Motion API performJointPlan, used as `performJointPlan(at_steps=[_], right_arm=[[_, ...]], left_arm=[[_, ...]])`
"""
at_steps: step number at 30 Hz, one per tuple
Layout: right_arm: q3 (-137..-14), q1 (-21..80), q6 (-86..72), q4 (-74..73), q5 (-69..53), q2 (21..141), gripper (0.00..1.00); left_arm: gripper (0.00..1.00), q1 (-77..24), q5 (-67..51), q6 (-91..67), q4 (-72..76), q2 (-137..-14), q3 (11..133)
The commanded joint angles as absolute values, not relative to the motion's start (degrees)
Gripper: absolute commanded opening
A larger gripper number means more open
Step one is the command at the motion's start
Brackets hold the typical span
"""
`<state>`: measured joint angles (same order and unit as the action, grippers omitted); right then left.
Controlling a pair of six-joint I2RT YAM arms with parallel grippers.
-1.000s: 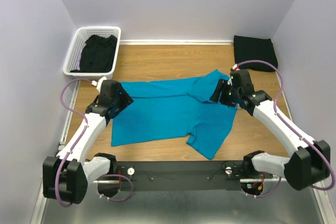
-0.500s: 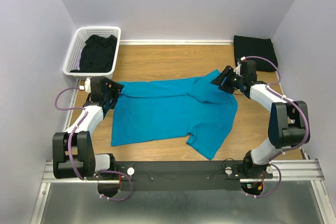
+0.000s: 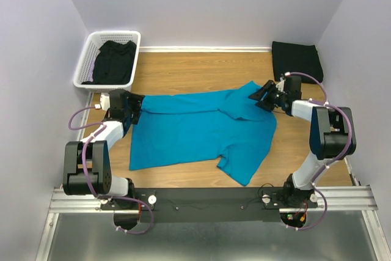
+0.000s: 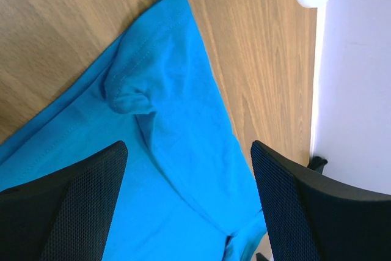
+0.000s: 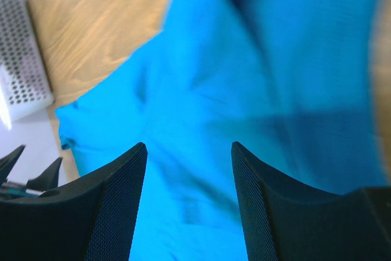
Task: Fold and stack the t-shirts
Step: Fold the tshirt
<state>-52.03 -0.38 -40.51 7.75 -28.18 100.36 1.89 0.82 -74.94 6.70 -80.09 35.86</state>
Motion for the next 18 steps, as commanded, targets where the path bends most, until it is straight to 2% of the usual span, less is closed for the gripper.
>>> performJointPlan(at_steps=[1,18], right_arm=[[-48.08,-3.42,-42.10,9.76,-27.86,101.43,0.65],[-42.71,-8.17,-37.54,2.29,-18.46,96.51,0.65]], left_arm=[[0.90,1.06,5.36,-76.55,9.05,-79.63,34.55],[0.89,0.18,8.44,-75.85,9.75,-79.19,34.71]])
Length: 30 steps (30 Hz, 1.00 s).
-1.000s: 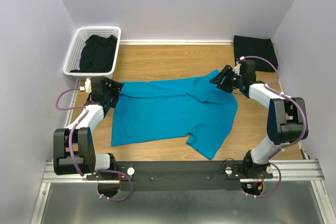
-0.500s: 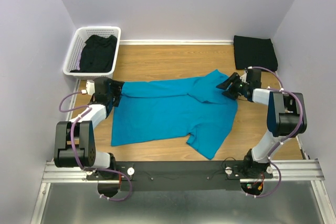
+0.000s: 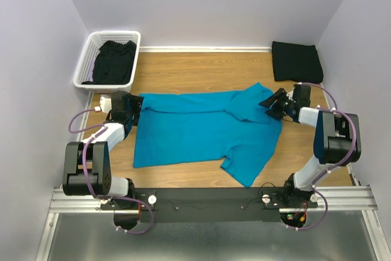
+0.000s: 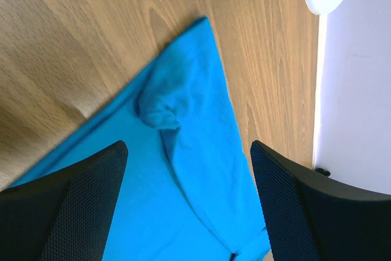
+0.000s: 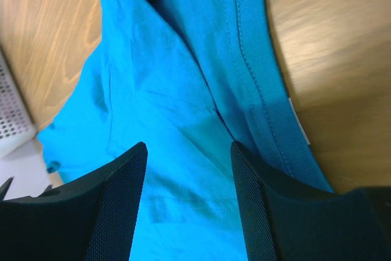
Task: Fold and stack the t-shirts
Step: Fold the tshirt
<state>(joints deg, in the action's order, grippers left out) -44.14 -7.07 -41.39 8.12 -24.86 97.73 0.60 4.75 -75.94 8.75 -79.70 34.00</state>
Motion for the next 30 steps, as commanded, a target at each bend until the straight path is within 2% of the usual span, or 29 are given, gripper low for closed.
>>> performJointPlan(at_steps=[1,8,16,30], right_arm=[[-42.89,-8.17,-37.36,2.02,-18.46,96.42,0.65],[-43.42,-8.17,-36.91,0.97,-18.81,96.15,0.66],[-43.33,-8.61,-36.48,0.62,-19.07,95.89,0.66],[-43.33,-9.58,-36.39,0.44,-19.86,95.80,0.66]], left_arm=[[0.89,-1.48,8.44,-76.20,9.93,-79.54,34.98],[0.89,-6.68,10.80,-79.19,10.63,-84.80,39.11],[0.88,-9.84,19.51,-83.31,8.88,-88.85,42.18],[0.85,-10.63,24.86,-84.99,6.24,-92.81,43.86]])
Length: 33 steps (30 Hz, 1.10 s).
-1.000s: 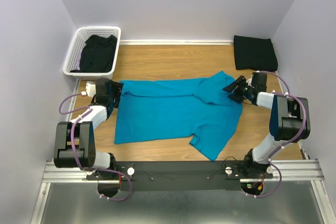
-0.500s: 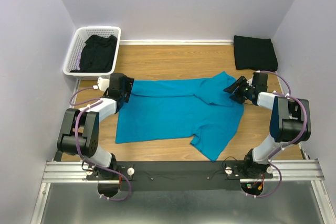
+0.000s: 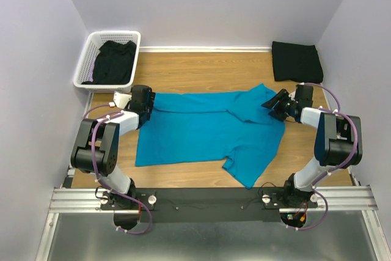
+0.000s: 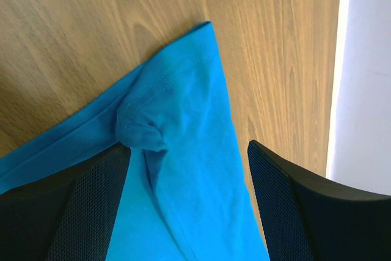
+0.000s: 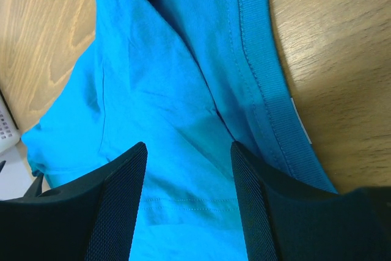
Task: Fold and stack the t-shirts
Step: Fold the tshirt
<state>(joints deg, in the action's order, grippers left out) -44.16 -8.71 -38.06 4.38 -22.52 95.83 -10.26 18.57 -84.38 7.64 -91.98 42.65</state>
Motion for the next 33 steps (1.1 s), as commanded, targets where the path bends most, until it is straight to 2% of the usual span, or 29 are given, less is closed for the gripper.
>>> performJointPlan(at_steps=[1,11,17,23,27,33], right_arm=[[-43.33,-9.67,-36.39,0.44,-19.86,95.97,0.66],[-43.24,-10.02,-36.12,0.44,-20.30,96.24,0.66],[-43.24,-10.28,-36.04,0.44,-19.95,95.98,0.66],[-43.59,-10.28,-33.84,0.18,-19.42,93.61,0.66],[-45.00,-10.20,-32.79,-1.30,-19.69,91.06,0.66],[-48.07,-9.32,-29.71,-2.64,-18.02,87.89,0.64]], left_arm=[[0.85,-10.63,25.48,-84.73,6.24,-92.81,43.94],[0.80,-10.63,27.59,-84.11,5.45,-94.40,46.14],[0.73,-10.63,34.36,-84.72,0.09,-89.49,45.97],[0.72,-11.33,35.33,-84.12,-6.06,-84.04,44.47],[0.73,-13.88,37.00,-79.46,-8.96,-79.81,44.65],[0.74,-16.17,35.44,-63.04,-6.86,-76.82,45.00]])
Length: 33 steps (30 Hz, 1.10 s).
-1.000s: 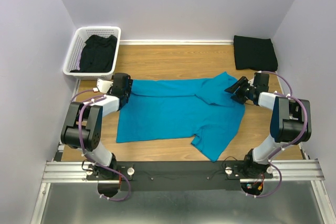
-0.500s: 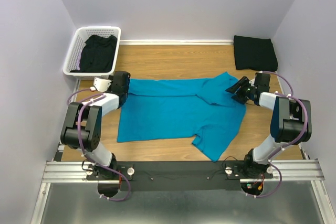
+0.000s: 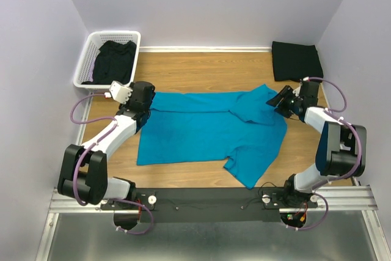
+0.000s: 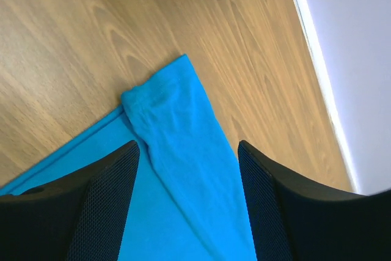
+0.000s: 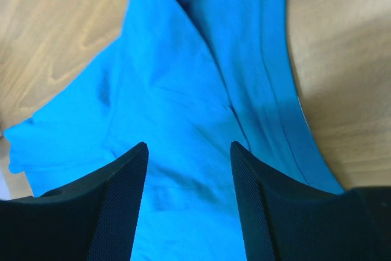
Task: Fold and stack the t-shirts
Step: Fold the tshirt
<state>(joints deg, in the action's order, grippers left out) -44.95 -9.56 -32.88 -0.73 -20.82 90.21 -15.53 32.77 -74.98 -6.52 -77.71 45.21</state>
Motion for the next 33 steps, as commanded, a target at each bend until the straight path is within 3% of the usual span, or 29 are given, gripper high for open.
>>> performJointPlan(at_steps=[1,6,11,23,33], right_arm=[[-48.51,-9.23,-29.18,-2.64,-17.84,87.98,0.63],[-51.76,-8.88,-25.32,-3.16,-18.98,90.87,0.54],[-58.08,-8.88,-23.12,-3.08,-19.25,96.83,0.47],[-71.27,-8.88,-22.15,-2.90,-25.57,111.17,0.47],[-73.57,-8.88,-21.97,-2.81,-29.26,116.01,0.48]], left_arm=[[0.74,-16.17,34.29,-60.58,-5.46,-76.82,44.65],[0.74,-16.35,27.35,-48.03,-0.36,-78.39,45.26],[0.74,-16.44,22.60,-35.44,1.58,-86.54,54.20],[0.74,-16.35,13.01,-25.05,-5.70,-111.42,76.00],[0.74,-16.35,11.25,-25.31,-9.58,-117.51,79.98]])
